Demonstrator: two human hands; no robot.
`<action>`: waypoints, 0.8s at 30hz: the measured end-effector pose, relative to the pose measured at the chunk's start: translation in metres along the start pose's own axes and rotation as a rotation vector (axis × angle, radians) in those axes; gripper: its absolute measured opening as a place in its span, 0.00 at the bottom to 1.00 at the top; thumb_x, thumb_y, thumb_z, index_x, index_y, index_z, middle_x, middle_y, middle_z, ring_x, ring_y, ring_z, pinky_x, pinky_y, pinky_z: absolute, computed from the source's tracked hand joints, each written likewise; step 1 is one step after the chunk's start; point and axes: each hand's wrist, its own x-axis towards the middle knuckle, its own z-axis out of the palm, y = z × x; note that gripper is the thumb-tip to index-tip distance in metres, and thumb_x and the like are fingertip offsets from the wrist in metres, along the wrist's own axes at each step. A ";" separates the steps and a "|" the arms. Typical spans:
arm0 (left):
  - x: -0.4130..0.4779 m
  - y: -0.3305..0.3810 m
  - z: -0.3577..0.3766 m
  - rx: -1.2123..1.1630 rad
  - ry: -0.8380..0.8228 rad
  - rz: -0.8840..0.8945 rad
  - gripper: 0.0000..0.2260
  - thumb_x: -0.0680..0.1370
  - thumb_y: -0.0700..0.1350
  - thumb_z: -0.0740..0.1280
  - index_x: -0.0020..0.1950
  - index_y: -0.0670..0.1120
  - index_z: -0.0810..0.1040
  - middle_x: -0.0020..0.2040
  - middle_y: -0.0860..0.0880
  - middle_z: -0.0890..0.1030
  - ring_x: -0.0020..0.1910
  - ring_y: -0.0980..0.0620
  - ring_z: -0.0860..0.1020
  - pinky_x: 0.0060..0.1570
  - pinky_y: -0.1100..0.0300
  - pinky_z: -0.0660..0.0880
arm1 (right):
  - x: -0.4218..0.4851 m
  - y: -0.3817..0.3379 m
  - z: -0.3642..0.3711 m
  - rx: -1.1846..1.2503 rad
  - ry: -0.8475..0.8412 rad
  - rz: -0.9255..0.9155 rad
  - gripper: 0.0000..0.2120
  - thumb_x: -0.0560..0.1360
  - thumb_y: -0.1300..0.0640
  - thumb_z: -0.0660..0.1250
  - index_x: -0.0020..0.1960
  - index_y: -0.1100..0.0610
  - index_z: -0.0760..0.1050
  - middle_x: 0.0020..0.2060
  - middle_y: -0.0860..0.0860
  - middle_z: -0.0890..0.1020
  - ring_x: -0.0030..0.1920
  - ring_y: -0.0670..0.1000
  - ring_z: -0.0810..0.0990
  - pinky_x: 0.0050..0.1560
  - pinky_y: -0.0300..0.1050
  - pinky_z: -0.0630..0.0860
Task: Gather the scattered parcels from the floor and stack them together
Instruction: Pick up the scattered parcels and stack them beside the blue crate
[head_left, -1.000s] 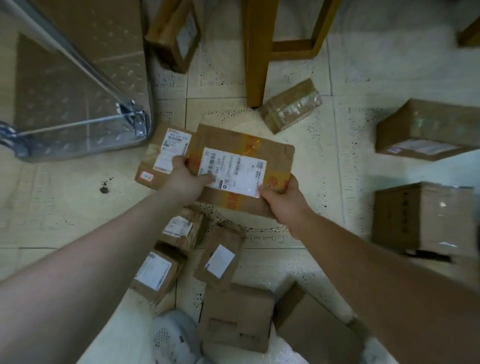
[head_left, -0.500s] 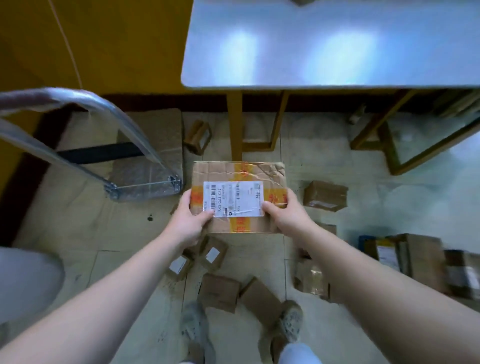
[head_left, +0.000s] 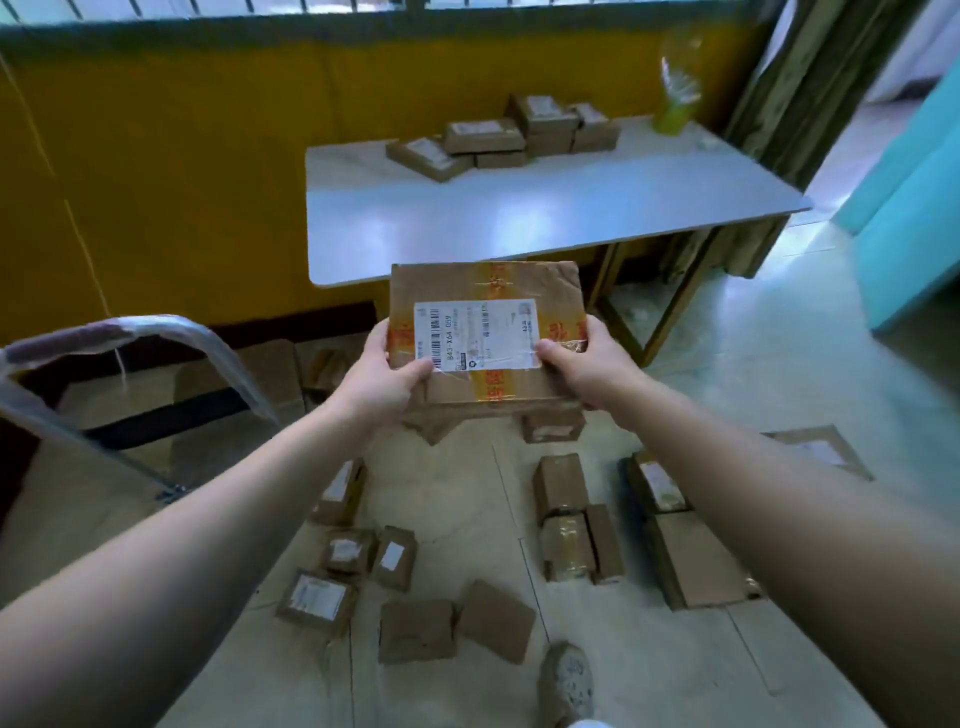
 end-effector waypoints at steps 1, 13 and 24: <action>-0.007 0.009 0.004 -0.002 -0.019 0.025 0.25 0.78 0.50 0.67 0.71 0.59 0.60 0.56 0.56 0.79 0.51 0.54 0.80 0.45 0.55 0.79 | -0.011 -0.001 -0.011 0.007 0.023 -0.003 0.29 0.73 0.40 0.67 0.69 0.45 0.61 0.52 0.45 0.76 0.48 0.47 0.78 0.44 0.48 0.78; -0.076 0.108 0.134 -0.050 -0.218 0.149 0.27 0.77 0.50 0.67 0.72 0.63 0.57 0.51 0.57 0.81 0.41 0.56 0.84 0.35 0.55 0.82 | -0.100 0.044 -0.188 0.021 0.195 0.028 0.29 0.75 0.40 0.66 0.70 0.47 0.59 0.54 0.49 0.73 0.46 0.50 0.75 0.37 0.47 0.74; -0.138 0.163 0.357 0.003 -0.379 0.094 0.33 0.76 0.53 0.68 0.74 0.65 0.52 0.58 0.53 0.76 0.45 0.51 0.83 0.36 0.52 0.82 | -0.147 0.187 -0.375 0.034 0.326 0.113 0.29 0.74 0.41 0.67 0.69 0.49 0.62 0.50 0.47 0.75 0.45 0.48 0.77 0.36 0.45 0.76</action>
